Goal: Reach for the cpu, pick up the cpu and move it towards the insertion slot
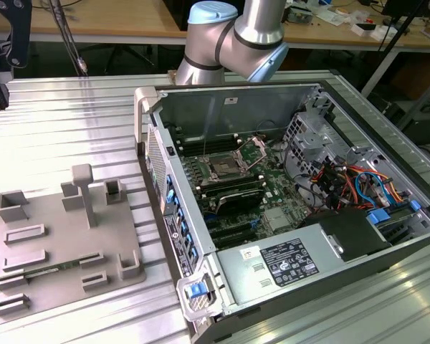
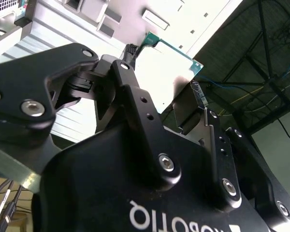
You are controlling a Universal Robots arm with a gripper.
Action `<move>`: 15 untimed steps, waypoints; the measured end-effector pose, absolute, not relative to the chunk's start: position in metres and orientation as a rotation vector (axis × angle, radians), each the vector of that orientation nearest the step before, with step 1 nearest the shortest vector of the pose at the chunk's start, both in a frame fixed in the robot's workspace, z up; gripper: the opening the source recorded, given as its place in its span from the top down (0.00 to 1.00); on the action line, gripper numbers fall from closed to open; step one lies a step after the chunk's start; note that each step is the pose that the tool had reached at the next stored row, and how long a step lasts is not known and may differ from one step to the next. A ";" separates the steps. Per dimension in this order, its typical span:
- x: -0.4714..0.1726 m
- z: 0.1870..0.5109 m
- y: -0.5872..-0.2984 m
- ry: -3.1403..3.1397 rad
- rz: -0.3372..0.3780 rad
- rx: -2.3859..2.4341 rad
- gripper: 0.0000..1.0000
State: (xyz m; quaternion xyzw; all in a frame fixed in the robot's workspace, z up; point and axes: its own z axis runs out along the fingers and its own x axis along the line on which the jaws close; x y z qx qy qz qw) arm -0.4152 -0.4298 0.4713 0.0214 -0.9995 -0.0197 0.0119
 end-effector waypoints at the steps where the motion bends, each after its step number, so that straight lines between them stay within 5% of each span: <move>1: -0.415 0.471 -0.430 -3.117 -0.061 0.067 0.45; 15: -0.413 0.471 -0.430 -3.116 -0.062 0.067 0.45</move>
